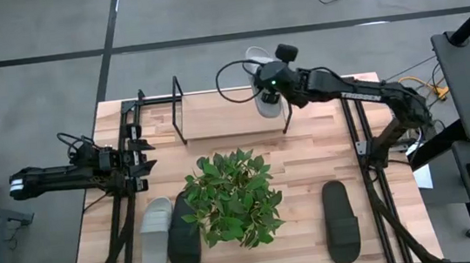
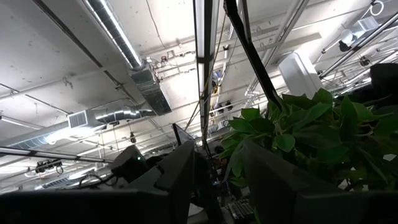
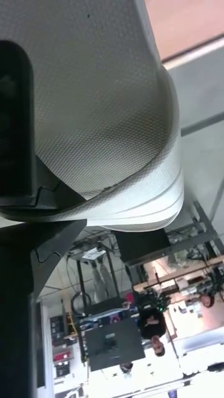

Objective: Pick and place slides into the shelf
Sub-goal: Put the right gray slide on the shelf

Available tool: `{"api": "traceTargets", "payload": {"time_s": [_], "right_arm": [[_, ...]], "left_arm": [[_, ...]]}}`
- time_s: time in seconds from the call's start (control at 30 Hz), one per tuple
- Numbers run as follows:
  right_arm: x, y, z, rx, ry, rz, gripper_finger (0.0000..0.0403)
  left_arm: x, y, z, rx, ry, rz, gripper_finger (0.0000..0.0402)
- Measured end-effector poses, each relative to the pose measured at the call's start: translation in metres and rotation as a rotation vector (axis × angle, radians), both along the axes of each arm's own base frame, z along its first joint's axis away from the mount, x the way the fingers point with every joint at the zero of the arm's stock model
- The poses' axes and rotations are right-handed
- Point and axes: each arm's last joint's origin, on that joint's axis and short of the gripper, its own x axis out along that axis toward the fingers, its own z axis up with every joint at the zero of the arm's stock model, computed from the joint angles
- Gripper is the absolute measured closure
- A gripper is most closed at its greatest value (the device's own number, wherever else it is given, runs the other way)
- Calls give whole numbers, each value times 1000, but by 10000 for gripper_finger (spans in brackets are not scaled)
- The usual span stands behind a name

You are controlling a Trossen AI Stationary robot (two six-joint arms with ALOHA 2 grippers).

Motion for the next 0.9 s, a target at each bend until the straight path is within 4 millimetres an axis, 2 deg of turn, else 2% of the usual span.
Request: {"api": "traceTargets", "payload": {"time_s": [0.4, 0.9], "right_arm": [[7, -30, -37, 80, 40, -66, 392], [22, -46, -81, 126, 173, -73, 392]], "left_arm": [[1, 0, -1, -1, 8, 0, 278], [1, 0, -1, -1, 8, 0, 278]]}}
